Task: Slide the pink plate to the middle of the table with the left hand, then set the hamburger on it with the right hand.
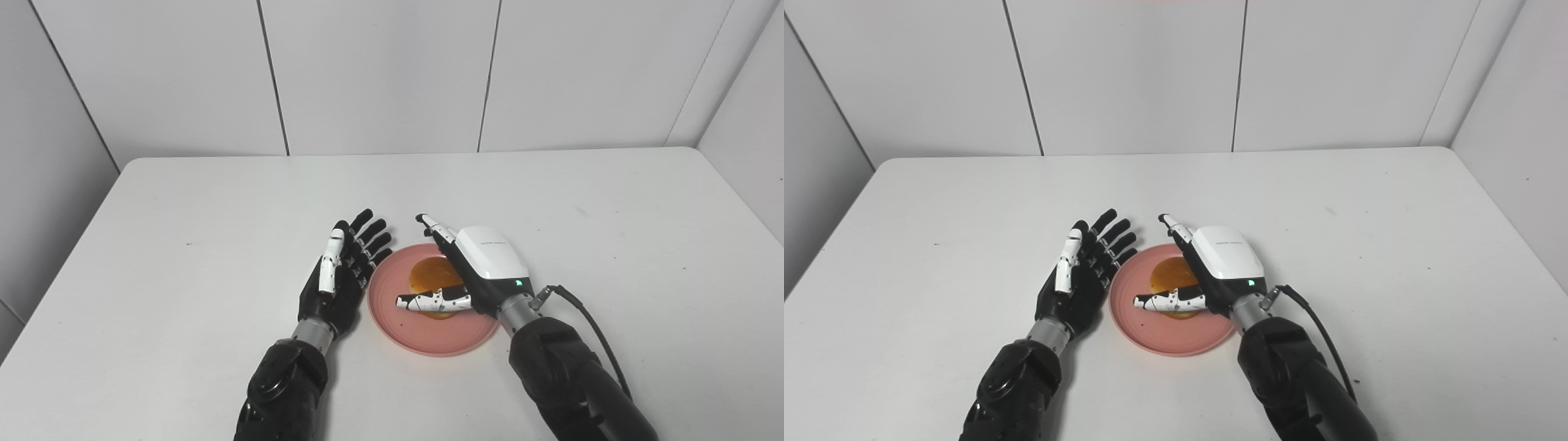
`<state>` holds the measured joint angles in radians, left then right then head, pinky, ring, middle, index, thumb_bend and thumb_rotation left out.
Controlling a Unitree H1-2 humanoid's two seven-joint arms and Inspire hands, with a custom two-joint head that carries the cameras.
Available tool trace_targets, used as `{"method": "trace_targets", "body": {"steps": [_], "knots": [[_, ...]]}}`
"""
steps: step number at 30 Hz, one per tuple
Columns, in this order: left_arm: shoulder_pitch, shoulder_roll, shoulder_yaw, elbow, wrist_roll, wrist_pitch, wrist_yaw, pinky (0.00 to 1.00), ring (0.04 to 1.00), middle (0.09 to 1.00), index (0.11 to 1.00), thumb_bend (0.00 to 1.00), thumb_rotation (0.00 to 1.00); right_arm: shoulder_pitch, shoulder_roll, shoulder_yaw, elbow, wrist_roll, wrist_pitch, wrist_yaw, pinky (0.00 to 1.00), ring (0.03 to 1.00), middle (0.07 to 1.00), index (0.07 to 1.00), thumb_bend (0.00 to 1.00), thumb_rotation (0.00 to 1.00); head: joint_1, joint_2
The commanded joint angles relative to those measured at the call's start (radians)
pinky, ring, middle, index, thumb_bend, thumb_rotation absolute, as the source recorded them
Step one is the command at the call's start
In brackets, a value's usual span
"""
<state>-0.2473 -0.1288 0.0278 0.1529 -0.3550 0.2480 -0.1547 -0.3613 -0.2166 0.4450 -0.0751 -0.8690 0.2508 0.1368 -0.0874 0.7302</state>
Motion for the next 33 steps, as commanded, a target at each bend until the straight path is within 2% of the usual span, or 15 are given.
{"method": "trace_targets", "body": {"steps": [1,4,8,11,15,18,21,23,26,29,33], "knots": [[0.019,0.005,0.003,0.024,0.006,0.033,0.012,0.89,0.888,0.886,0.884,0.38,1.00,-0.032,0.006,-0.025,-0.060,-0.003,-0.042,-0.035,0.60,0.758,0.861,0.914,0.88,0.77,-0.003,0.001],[0.019,0.010,0.000,0.026,0.013,0.032,0.011,0.89,0.884,0.889,0.892,0.38,1.00,-0.037,0.007,-0.050,-0.108,0.002,-0.019,-0.016,0.58,0.733,0.867,0.930,0.88,0.85,-0.003,0.001],[0.018,0.012,0.003,0.027,0.015,0.030,0.013,0.89,0.880,0.885,0.888,0.38,1.00,-0.042,0.026,-0.131,-0.182,0.076,0.017,0.016,0.58,0.772,0.890,0.949,0.86,0.90,-0.004,0.000],[0.019,0.012,0.008,0.024,0.011,0.031,0.015,0.89,0.881,0.882,0.884,0.38,1.00,-0.039,0.036,-0.179,-0.205,0.110,0.013,0.013,0.58,0.780,0.890,0.960,0.84,0.94,-0.005,0.000],[0.027,0.008,0.016,0.006,0.021,0.024,0.032,0.88,0.882,0.885,0.886,0.37,1.00,-0.018,0.043,-0.256,-0.208,0.214,0.002,0.011,0.63,0.813,0.915,0.986,0.82,0.99,-0.005,0.001],[0.037,0.008,0.021,-0.028,0.029,0.012,0.039,0.88,0.883,0.894,0.898,0.38,1.00,0.022,0.049,-0.303,-0.202,0.288,-0.004,0.006,0.76,0.899,0.966,0.999,0.82,1.00,-0.010,0.000],[0.049,0.013,0.013,-0.067,0.053,-0.003,0.047,0.92,0.905,0.919,0.919,0.39,1.00,0.078,0.070,-0.341,-0.195,0.352,-0.044,-0.040,0.86,0.944,0.985,1.000,0.77,1.00,-0.013,0.001],[0.058,0.020,0.005,-0.091,0.070,-0.009,0.047,0.94,0.914,0.930,0.929,0.39,1.00,0.107,0.093,-0.367,-0.183,0.409,-0.074,-0.073,0.88,0.949,0.984,1.000,0.76,1.00,-0.010,0.002],[0.079,0.035,-0.020,-0.143,0.123,-0.033,0.050,0.98,0.947,0.955,0.953,0.40,1.00,0.168,0.127,-0.402,-0.135,0.496,-0.182,-0.137,0.89,0.957,0.987,0.997,0.70,1.00,-0.010,0.004],[0.100,0.060,-0.043,-0.185,0.169,-0.058,0.042,1.00,0.969,0.976,0.970,0.41,1.00,0.208,0.154,-0.413,-0.088,0.545,-0.259,-0.179,0.93,0.981,0.999,1.000,0.64,1.00,-0.011,0.006],[0.126,0.083,-0.063,-0.221,0.209,-0.092,0.042,1.00,0.970,0.985,0.978,0.41,1.00,0.246,0.168,-0.409,-0.042,0.592,-0.324,-0.196,0.96,0.995,1.000,1.000,0.61,1.00,-0.013,0.009]]}}
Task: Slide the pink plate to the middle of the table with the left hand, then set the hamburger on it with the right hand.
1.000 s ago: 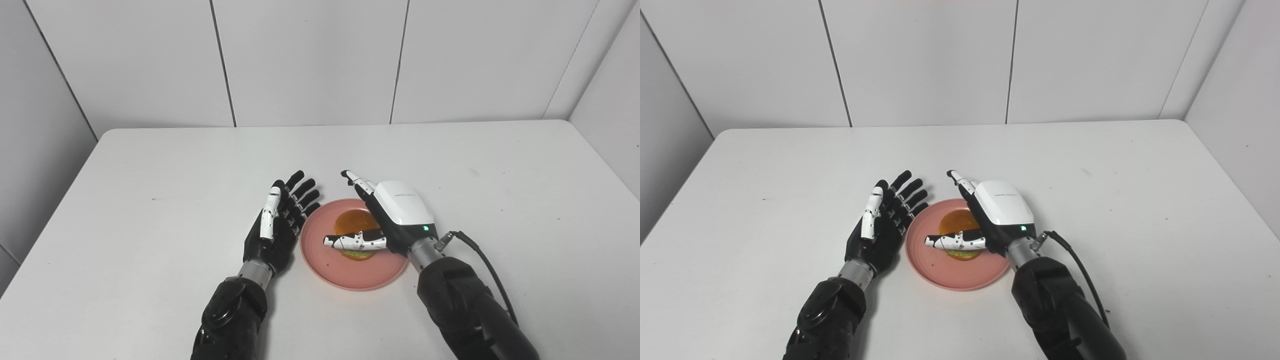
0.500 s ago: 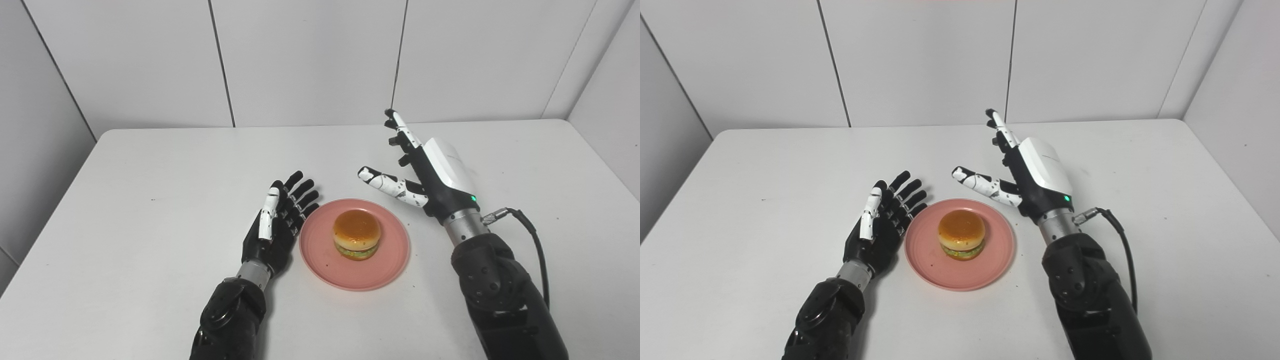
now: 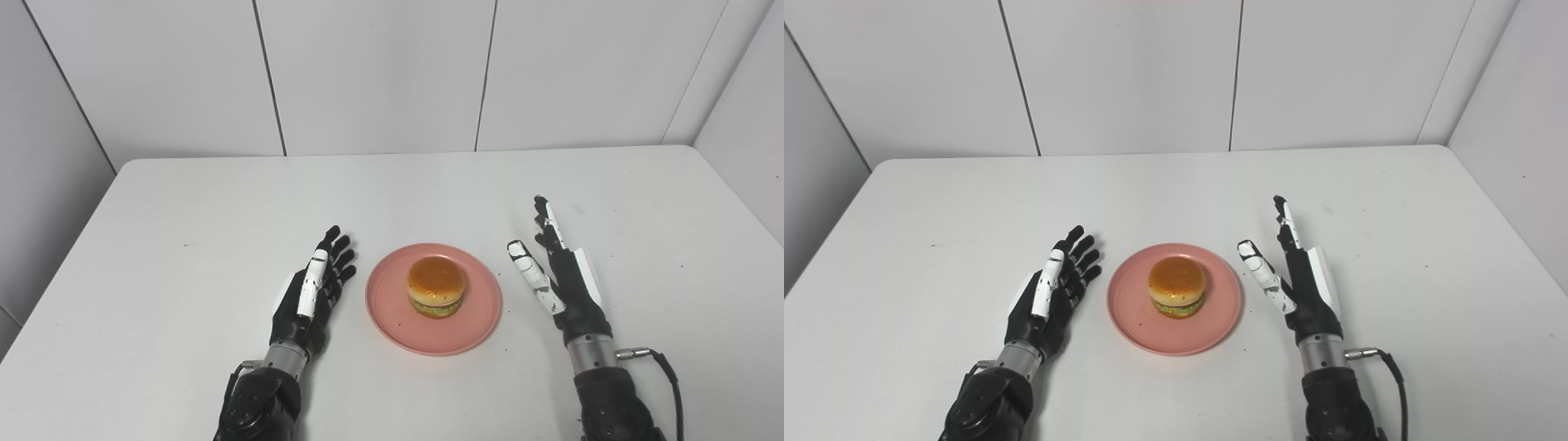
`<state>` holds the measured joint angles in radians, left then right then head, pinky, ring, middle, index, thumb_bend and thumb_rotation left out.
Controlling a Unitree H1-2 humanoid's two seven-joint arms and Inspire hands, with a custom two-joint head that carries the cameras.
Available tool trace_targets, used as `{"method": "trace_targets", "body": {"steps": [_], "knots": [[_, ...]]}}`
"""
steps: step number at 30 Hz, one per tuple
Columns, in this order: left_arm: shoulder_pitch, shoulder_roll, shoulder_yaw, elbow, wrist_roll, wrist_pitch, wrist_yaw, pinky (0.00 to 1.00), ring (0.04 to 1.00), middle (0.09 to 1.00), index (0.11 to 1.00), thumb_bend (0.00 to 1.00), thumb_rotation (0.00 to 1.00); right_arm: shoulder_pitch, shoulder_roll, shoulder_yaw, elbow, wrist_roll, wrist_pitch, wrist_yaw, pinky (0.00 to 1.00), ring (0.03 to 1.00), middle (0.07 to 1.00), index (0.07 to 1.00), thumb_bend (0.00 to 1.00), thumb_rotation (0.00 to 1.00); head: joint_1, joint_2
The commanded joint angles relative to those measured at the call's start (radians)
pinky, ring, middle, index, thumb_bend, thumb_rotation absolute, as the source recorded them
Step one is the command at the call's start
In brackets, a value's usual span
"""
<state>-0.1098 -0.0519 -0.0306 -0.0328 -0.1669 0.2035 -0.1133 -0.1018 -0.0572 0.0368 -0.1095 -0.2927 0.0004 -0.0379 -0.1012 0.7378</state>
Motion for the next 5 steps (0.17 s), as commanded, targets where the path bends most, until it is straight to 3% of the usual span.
{"method": "trace_targets", "body": {"steps": [1,5], "knots": [[-0.006,0.011,-0.008,-0.042,0.030,-0.056,0.002,1.00,0.973,0.988,0.982,0.41,1.00,-0.006,0.012,0.001,0.002,0.020,-0.086,-0.026,0.96,0.990,0.996,0.997,0.57,1.00,0.001,0.001],[0.022,0.022,-0.016,-0.047,0.066,-0.123,0.004,1.00,0.981,0.996,0.993,0.40,1.00,0.025,0.029,0.006,0.027,0.048,-0.099,-0.031,0.95,0.984,0.993,0.994,0.49,1.00,0.003,0.007]]}}
